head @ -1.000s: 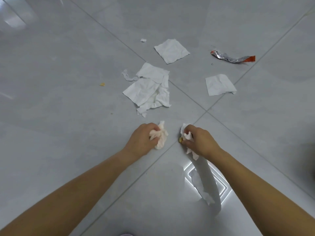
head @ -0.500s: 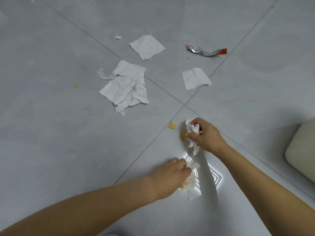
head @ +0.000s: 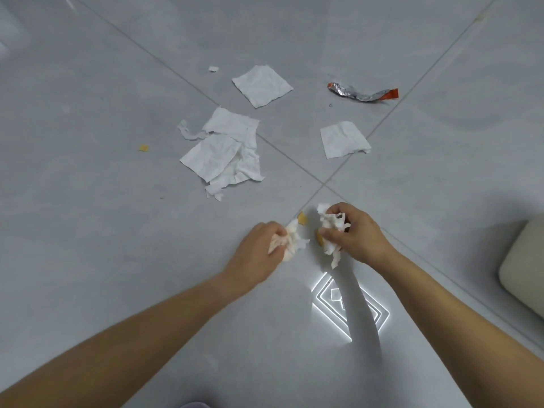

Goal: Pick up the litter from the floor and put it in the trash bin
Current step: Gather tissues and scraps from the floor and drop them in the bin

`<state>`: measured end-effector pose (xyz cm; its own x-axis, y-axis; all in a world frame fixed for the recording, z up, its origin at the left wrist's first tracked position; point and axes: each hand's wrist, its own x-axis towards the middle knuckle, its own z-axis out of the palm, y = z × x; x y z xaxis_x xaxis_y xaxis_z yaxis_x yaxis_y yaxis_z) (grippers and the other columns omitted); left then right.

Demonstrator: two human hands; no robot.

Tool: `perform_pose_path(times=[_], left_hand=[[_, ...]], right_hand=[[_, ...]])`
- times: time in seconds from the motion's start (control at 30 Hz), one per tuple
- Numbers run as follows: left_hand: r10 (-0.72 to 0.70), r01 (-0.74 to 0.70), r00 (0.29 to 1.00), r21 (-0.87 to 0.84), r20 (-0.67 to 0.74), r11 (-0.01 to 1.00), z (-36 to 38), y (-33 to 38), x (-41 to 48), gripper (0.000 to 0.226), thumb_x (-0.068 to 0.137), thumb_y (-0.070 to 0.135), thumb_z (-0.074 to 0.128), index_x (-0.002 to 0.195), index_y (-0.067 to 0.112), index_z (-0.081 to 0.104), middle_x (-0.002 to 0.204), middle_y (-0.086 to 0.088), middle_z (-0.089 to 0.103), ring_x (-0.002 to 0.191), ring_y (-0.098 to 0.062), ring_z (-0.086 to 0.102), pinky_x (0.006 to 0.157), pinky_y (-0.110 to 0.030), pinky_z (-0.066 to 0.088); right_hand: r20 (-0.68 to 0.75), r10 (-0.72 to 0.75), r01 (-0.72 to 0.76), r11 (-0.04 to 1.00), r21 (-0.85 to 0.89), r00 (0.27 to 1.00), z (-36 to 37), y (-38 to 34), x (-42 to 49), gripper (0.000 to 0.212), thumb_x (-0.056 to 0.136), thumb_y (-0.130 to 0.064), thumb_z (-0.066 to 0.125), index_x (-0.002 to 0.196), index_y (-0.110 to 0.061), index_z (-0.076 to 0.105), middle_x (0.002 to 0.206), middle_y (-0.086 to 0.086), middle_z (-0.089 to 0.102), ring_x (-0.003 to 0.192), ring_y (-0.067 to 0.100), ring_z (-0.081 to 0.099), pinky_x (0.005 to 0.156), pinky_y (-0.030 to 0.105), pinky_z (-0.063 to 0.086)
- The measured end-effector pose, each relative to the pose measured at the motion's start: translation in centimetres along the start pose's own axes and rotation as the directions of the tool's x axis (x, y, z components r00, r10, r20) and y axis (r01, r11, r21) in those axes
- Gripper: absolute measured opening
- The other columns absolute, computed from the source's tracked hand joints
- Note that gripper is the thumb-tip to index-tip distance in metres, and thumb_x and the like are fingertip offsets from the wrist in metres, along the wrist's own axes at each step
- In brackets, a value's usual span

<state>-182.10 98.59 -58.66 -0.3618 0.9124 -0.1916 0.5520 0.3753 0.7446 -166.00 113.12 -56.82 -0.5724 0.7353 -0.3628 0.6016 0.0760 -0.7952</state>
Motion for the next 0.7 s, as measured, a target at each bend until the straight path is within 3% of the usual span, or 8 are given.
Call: perform_pose_path(times=[0.07,0.17,0.3,0.43,0.53,0.63,0.7], left_hand=[[-0.013,0.013,1.0,-0.089,-0.005,0.996,0.0,1.1,0.6,0.025,0.08,0.016,0.061,0.104,0.022,0.056,0.1,0.004,0.052,0.085,-0.008,0.051,0.07,-0.006,0.035],[-0.025,0.029,0.999,-0.173,0.025,0.985,0.4,2.7,1.0,0.031,0.078,0.026,0.065,0.106,0.029,0.054,0.107,0.004,0.055,0.092,-0.007,0.055,0.075,-0.013,0.042],[0.0,0.007,0.999,-0.178,0.042,0.984,0.4,4.5,1.4,0.038,0.076,0.026,0.068,0.11,0.026,0.052,0.112,0.003,0.057,0.098,-0.01,0.056,0.081,-0.022,0.046],[0.063,-0.057,0.998,-0.19,0.023,0.98,-0.4,7.1,1.7,0.03,0.076,0.023,0.067,0.101,0.032,0.054,0.105,0.007,0.059,0.09,-0.005,0.057,0.072,-0.014,0.044],[0.112,-0.11,0.994,-0.18,0.004,0.978,-1.5,9.6,2.2,0.029,0.076,0.018,0.063,0.09,0.041,0.054,0.098,0.012,0.06,0.082,0.0,0.056,0.065,-0.007,0.041],[0.2,-0.197,0.98,-0.18,0.0,0.964,-2.6,13.7,2.9,0.031,0.076,0.018,0.062,0.085,0.046,0.053,0.095,0.015,0.06,0.081,0.004,0.056,0.065,-0.007,0.042],[0.277,-0.273,0.961,-0.166,-0.002,0.947,-3.0,17.1,3.6,0.032,0.075,0.018,0.063,0.083,0.047,0.053,0.095,0.016,0.061,0.082,0.005,0.056,0.067,-0.007,0.042]], right_hand=[[0.084,-0.013,0.011,1.0,0.024,0.996,0.9,-0.5,-0.5,0.022,0.072,-0.022,0.075,0.082,-0.029,0.058,0.071,-0.006,0.062,0.065,0.016,0.058,0.065,0.03,0.049],[0.158,-0.048,0.027,0.991,0.132,0.986,1.5,-1.3,-1.1,0.029,0.068,-0.028,0.08,0.085,-0.034,0.057,0.077,-0.009,0.062,0.07,0.014,0.06,0.071,0.035,0.052],[0.103,-0.07,0.057,0.991,0.125,0.992,0.6,-2.0,-1.7,0.038,0.064,-0.034,0.082,0.09,-0.033,0.054,0.082,-0.01,0.061,0.074,0.013,0.058,0.073,0.032,0.051],[0.068,-0.096,0.086,0.986,0.14,0.993,-2.0,-3.2,-3.1,0.036,0.066,-0.028,0.082,0.092,-0.026,0.056,0.08,-0.006,0.063,0.073,0.014,0.058,0.073,0.034,0.051],[0.068,-0.136,0.129,0.987,0.096,0.988,-6.2,-4.6,-4.4,0.029,0.069,-0.021,0.08,0.087,-0.025,0.058,0.075,-0.007,0.064,0.069,0.013,0.059,0.068,0.028,0.051],[0.035,-0.164,0.164,0.986,0.008,0.986,-11.8,-6.3,-6.5,0.027,0.07,-0.02,0.079,0.086,-0.024,0.058,0.072,-0.006,0.061,0.065,0.012,0.056,0.067,0.032,0.05],[0.006,-0.184,0.185,0.982,-0.04,0.983,-15.9,-7.3,-8.7,0.028,0.068,-0.025,0.079,0.087,-0.025,0.058,0.072,-0.005,0.06,0.063,0.01,0.054,0.065,0.027,0.048]])
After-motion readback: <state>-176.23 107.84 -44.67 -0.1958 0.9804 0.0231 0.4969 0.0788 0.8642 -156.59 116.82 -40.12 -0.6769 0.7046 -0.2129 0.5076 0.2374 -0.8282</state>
